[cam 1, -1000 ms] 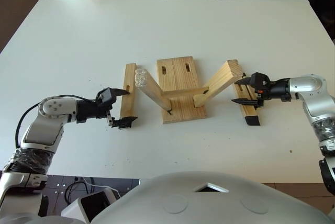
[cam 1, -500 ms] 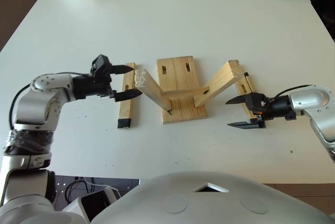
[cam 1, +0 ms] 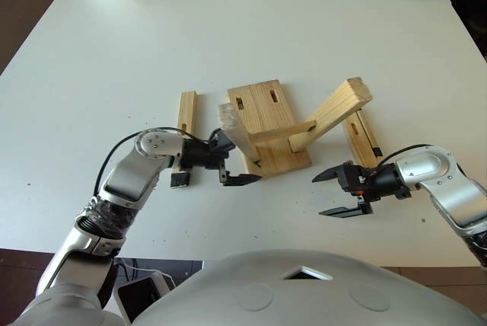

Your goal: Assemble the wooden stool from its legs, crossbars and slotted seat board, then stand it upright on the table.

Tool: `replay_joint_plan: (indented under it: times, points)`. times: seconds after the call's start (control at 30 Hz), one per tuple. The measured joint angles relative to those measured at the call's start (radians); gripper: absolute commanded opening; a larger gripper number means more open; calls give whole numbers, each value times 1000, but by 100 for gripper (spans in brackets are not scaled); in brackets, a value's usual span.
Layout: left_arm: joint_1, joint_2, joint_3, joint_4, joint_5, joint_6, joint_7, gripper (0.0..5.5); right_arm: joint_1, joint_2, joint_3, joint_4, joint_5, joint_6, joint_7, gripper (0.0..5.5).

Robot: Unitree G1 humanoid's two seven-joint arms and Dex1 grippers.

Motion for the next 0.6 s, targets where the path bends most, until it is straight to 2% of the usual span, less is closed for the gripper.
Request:
replay_joint_plan:
  times: [0.13, 0.37, 0.6]
  points:
    - [-9, -18, -42, -115, -7, 52, 6, 540, -51, 42, 1, 90, -18, 18, -43, 367]
    - [-27, -60, -57, -171, -67, 157, 37, 540, -182, 125, 28, 251, -76, -8, -80, 367]
    - [-56, 9, -17, -109, -65, 154, 11, 540, -232, 158, 23, 344, -83, -36, -114, 367]
